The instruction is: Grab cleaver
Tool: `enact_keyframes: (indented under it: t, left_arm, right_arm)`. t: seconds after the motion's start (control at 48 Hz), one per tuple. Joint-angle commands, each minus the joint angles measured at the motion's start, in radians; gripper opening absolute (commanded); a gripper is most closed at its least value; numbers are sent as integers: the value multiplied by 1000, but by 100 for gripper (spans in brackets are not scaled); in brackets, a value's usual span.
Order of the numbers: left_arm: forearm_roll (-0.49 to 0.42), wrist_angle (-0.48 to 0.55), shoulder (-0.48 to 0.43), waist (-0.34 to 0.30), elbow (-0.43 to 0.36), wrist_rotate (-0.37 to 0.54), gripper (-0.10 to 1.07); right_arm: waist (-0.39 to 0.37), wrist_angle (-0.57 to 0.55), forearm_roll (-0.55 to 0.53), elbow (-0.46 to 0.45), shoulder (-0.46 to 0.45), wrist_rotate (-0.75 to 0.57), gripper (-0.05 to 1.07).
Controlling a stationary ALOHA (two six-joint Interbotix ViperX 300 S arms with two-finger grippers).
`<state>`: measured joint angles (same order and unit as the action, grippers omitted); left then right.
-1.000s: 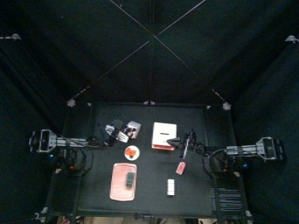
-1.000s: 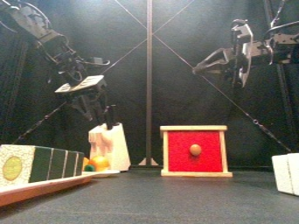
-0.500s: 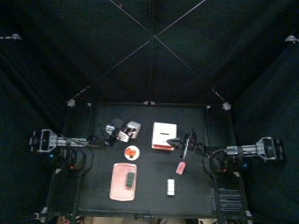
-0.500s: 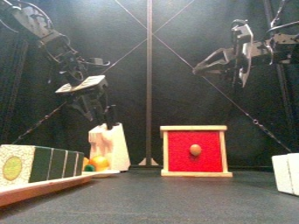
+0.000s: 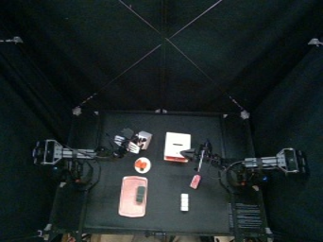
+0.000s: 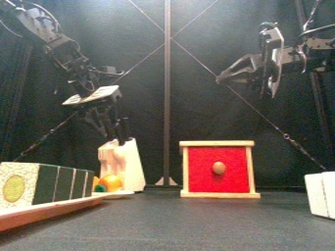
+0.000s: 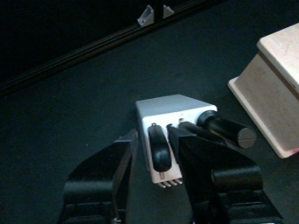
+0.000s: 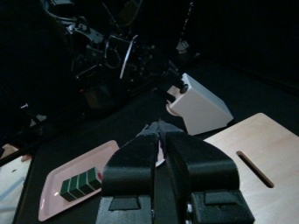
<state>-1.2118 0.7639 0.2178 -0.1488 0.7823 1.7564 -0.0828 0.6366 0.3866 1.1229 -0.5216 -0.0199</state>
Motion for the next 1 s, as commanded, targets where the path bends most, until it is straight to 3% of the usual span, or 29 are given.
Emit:
enact_keyframes:
  t: [0.0,0.438,0.979]
  left_arm:
    - [5,2,8,-2,-21,-2,71]
    - [14,3,14,3,-18,-2,55]
    - [17,3,14,6,-18,-2,55]
  right_arm:
    - [-2,3,-2,-9,-12,0,51]
    - [3,3,-2,-11,-12,0,51]
    - [5,3,-2,-11,-12,0,51]
